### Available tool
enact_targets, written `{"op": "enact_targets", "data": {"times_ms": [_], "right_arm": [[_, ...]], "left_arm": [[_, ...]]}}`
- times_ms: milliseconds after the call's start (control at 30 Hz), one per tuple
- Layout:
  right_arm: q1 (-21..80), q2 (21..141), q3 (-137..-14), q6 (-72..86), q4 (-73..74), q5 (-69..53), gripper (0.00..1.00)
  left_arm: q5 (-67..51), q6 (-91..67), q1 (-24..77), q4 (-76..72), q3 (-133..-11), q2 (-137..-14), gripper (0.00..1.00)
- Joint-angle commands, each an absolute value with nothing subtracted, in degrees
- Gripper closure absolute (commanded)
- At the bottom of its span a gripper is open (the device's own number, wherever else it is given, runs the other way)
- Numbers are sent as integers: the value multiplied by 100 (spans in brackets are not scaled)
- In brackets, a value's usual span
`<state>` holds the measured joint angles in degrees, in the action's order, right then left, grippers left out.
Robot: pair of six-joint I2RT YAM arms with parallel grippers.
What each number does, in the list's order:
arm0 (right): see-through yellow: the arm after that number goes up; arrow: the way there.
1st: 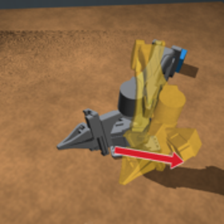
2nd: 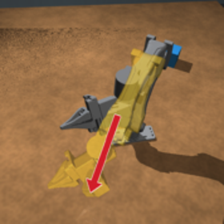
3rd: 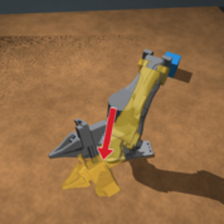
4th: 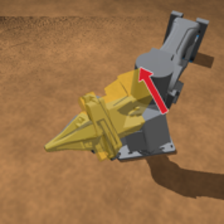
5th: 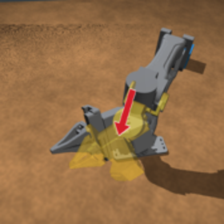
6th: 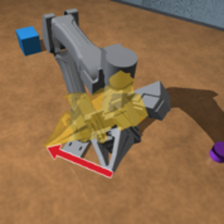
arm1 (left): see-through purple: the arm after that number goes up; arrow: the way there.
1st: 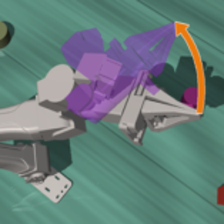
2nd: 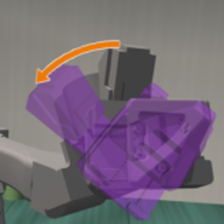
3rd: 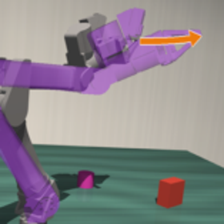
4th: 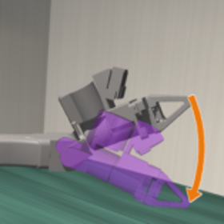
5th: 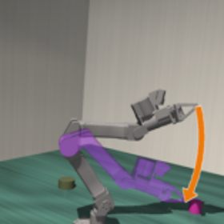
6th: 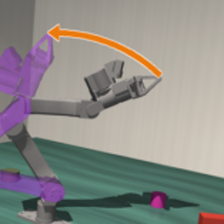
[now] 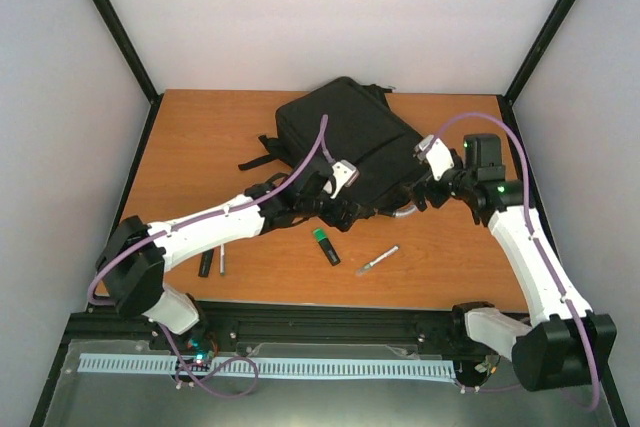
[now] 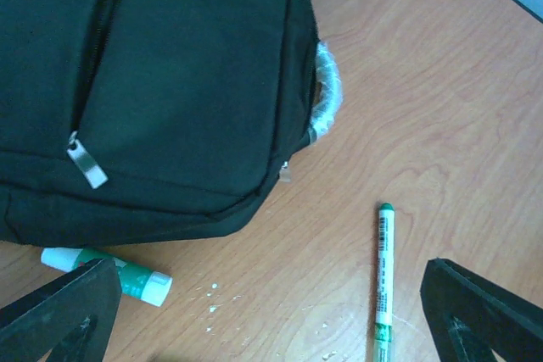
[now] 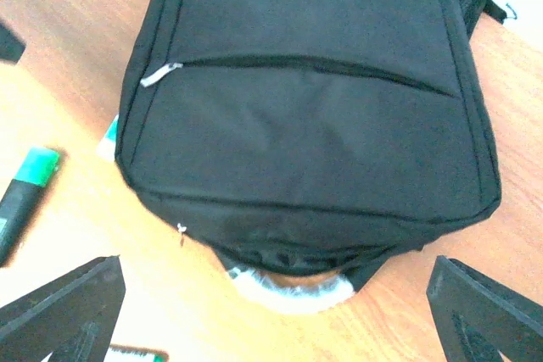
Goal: Pack the student bag
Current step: Adjust the student bag at the center of the board, then zip the student bag at the center of the board.
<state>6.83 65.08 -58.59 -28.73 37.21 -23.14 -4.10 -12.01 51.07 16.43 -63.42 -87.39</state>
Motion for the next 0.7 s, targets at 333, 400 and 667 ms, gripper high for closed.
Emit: {"op": "enact_targets", "data": {"times_ms": [333, 400, 667], "right_arm": [[367, 5599, -4638, -2901, 1953, -3, 0], [225, 5726, -4836, -3001, 2515, -851, 1], [282, 6388, -4631, -3143, 3321, -2373, 36]], "left_arm": [[2224, -4880, 4113, 3680, -6978, -9516, 0], [1598, -4696, 4003, 3263, -6813, -9759, 0], [631, -5428, 4007, 1400, -5754, -9504, 30]]}}
